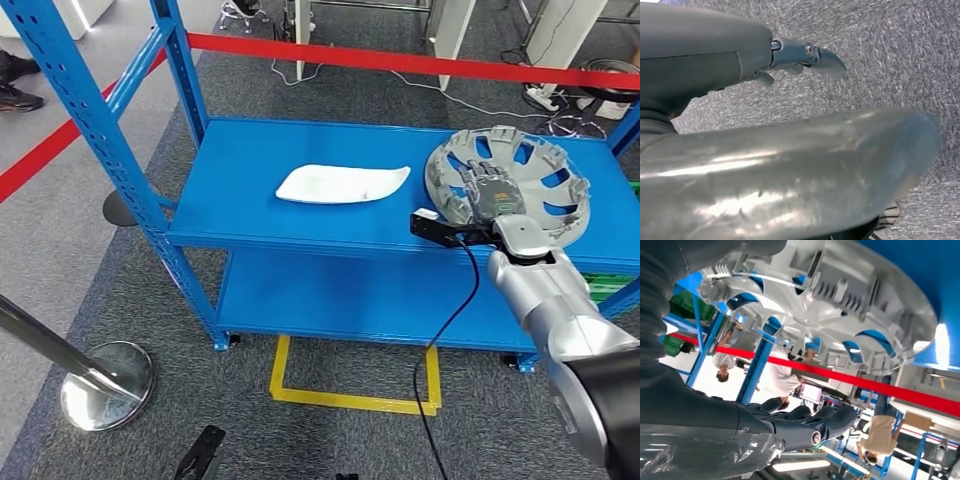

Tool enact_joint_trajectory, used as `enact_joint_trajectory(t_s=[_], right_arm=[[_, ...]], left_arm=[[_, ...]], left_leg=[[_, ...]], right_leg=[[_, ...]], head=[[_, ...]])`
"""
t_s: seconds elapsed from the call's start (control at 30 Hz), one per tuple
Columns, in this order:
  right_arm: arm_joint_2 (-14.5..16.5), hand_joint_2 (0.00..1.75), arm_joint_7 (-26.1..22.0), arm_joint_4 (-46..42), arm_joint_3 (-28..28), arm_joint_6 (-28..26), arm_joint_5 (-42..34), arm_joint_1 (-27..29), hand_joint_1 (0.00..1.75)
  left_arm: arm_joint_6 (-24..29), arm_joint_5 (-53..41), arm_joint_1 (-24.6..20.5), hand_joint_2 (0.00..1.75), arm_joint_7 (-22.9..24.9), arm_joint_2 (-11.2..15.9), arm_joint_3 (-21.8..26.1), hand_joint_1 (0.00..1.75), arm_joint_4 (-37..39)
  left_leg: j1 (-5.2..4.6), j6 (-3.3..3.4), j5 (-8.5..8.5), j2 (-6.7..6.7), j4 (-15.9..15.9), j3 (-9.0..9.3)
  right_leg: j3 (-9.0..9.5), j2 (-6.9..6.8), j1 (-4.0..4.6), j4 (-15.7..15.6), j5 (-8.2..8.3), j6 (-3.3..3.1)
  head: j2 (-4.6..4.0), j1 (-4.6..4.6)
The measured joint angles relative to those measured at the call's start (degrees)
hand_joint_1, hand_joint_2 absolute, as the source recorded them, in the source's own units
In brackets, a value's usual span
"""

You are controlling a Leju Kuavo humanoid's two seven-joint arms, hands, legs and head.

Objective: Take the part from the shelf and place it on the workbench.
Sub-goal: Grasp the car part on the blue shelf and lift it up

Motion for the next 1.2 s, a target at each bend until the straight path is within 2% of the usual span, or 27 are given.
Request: enact_joint_trajectory(t_s=[0.03,0.1,0.13,0.17,0.2,0.23,0.27,0.37,0.43,0.5,0.6,0.67,0.77,0.93,1.0,1.13,1.2], right_arm=[[0.1,1.75,0.0,0.0,0.0,0.1,0.0,0.0,0.0],[0.2,1.75,-0.1,0.0,0.0,0.1,0.1,-0.1,0.0],[0.3,1.75,-0.1,0.0,0.0,0.1,0.1,-0.3,0.0],[0.3,1.75,-0.1,0.0,0.0,0.1,0.1,-0.4,0.0],[0.4,1.75,-0.1,0.0,0.0,0.1,0.1,-0.5,0.0],[0.4,1.75,-0.1,0.0,0.0,0.2,0.1,-0.5,0.0],[0.5,1.75,-0.1,0.0,0.0,0.2,0.1,-0.4,0.0],[0.8,1.75,-0.3,0.0,0.0,0.5,-0.1,-0.4,0.0],[1.1,1.75,0.4,0.0,0.1,1.9,-0.4,-0.6,0.0],[1.3,1.75,2.3,0.2,0.1,4.3,-0.5,-0.9,0.0],[1.4,1.75,5.4,0.6,0.1,7.2,-0.7,-1.1,0.0],[1.3,1.75,7.2,1.0,0.1,9.0,-1.1,-1.2,0.0],[0.6,1.75,10.7,1.8,-0.2,14.6,-2.0,-1.4,0.0],[-1.6,1.75,18.2,3.5,-2.2,31.3,-4.4,-1.1,0.0],[-2.5,1.75,20.4,3.9,-3.4,34.7,-5.4,-0.7,0.02],[-3.7,1.75,21.6,4.0,-5.3,35.8,-6.4,0.8,1.69],[-4.2,1.75,21.1,4.0,-6.1,35.8,-6.6,1.6,1.75]], left_arm=[[0.0,-0.1,0.0,0.0,0.0,0.0,0.0,0.0,0.0],[0.0,-0.1,0.0,0.0,0.0,0.0,0.0,0.0,0.0],[0.0,-0.1,-0.1,0.0,0.0,0.0,0.0,0.0,0.0],[0.0,-0.1,-0.1,0.0,0.0,0.0,0.0,0.0,0.0],[0.0,-0.1,-0.1,0.0,0.0,0.0,0.0,0.0,0.0],[0.0,-0.1,-0.1,0.0,0.0,0.0,0.0,0.0,0.0],[0.0,-0.1,-0.1,0.0,-0.1,0.0,0.0,0.0,0.0],[-0.1,0.0,-0.1,0.0,-0.5,0.1,0.2,0.0,0.0],[-0.4,-0.2,-0.2,0.0,-0.6,0.1,0.3,0.0,0.0],[-0.7,-0.6,-0.4,0.0,-0.6,0.0,0.4,0.0,0.0],[-0.8,-1.2,-0.6,0.0,-0.4,-0.1,0.5,0.0,0.0],[-0.9,-1.5,-0.5,0.0,-0.2,-0.1,0.6,0.0,0.0],[-1.3,-2.2,-0.5,0.0,0.1,-0.1,0.8,0.0,0.0],[-2.4,-4.0,-1.1,0.0,1.0,-0.2,0.8,0.0,0.0],[-2.8,-4.6,-1.6,0.0,1.4,-0.5,0.8,0.0,0.0],[-3.0,-5.2,-2.2,0.0,1.7,-0.9,0.7,0.0,0.0],[-3.1,-5.4,-2.2,0.0,1.7,-1.0,0.7,0.0,0.0]], left_leg=[[0.01,-0.03,-0.13,-0.01,0.0,0.19],[0.06,-0.34,-0.49,-0.05,0.0,0.72],[-0.03,-0.6,-0.68,-0.08,0.1,0.85],[-0.12,-0.88,-0.79,-0.11,0.2,0.89],[-0.21,-1.15,-0.81,-0.14,0.2,0.86],[-0.33,-1.23,-0.81,-0.15,0.1,0.79],[-0.34,-0.97,-0.66,-0.14,0.0,0.77],[-0.42,0.35,-0.36,-0.13,-0.2,0.82],[-0.41,0.49,-0.28,-0.1,-0.5,0.96],[-0.36,0.07,-0.15,-0.07,-0.8,1.07],[-0.15,-1.6,-0.01,-0.07,-1.0,1.11],[-0.08,-2.13,0.03,-0.07,-1.1,1.1],[-0.11,-2.15,0.05,-0.07,-1.1,1.09],[-0.27,-2.03,0.11,-0.08,-1.1,1.07],[-0.25,-1.93,0.09,-0.09,-1.1,1.19],[-0.12,-1.71,-0.19,-0.18,-1.1,1.95],[-0.06,-1.65,-0.42,-0.19,-1.1,2.42]], right_leg=[[0.07,-0.02,-0.02,-0.8,1.17,0.01],[3.3,-0.08,-0.1,-8.3,5.59,-0.02],[5.22,-0.11,-0.09,-12.1,7.1,-0.04],[6.65,-0.08,-0.07,-15.0,8.03,-0.19],[7.29,-0.04,-0.01,-16.3,8.17,-0.39],[7.45,0.03,0.02,-16.5,8.08,-0.56],[7.36,0.11,0.0,-16.5,8.19,-0.72],[7.25,0.25,-0.01,-16.6,8.35,-0.78],[7.23,0.34,0.09,-16.6,8.33,-1.08],[7.2,0.35,0.18,-16.6,8.3,-1.42],[7.14,0.26,0.35,-16.6,8.33,-1.63],[7.11,0.23,0.39,-16.6,8.38,-1.71],[7.15,0.22,0.35,-16.6,8.46,-1.75],[7.29,0.2,0.19,-17.0,8.66,-1.54],[7.51,0.13,0.2,-17.1,8.65,-1.5],[8.41,0.0,0.37,-17.5,8.39,-1.32],[8.92,-0.01,0.45,-17.6,8.23,-1.29]], head=[[0.0,0.0],[0.0,0.02],[0.0,0.02],[0.0,0.01],[0.0,-0.02],[0.0,-0.05],[0.0,-0.1],[0.0,-0.16],[0.0,-0.15],[0.0,-0.14],[0.0,-0.13],[0.0,-0.11],[0.0,-0.1],[0.0,-0.1],[0.0,-0.1],[0.0,-0.09],[0.0,-0.1]])
